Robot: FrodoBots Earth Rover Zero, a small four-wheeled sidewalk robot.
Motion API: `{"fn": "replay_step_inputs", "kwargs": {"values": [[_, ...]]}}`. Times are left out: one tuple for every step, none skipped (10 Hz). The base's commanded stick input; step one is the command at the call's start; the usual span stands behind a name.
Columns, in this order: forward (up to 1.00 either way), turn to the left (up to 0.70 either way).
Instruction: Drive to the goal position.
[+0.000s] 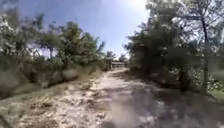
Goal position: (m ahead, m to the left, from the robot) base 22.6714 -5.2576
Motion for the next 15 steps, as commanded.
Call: {"fn": "replay_step_inputs", "kwargs": {"values": [[0.70,0.00],[0.70,0.00],[0.70,0.00],[0.70,0.00],[0.70,0.00],[0.70,0.00],[0.70,0.00],[0.70,0.00],[0.70,0.00],[0.70,0.00],[0.70,0.00],[0.70,0.00],[0.70,0.00],[0.70,0.00],[0.70,0.00]]}}
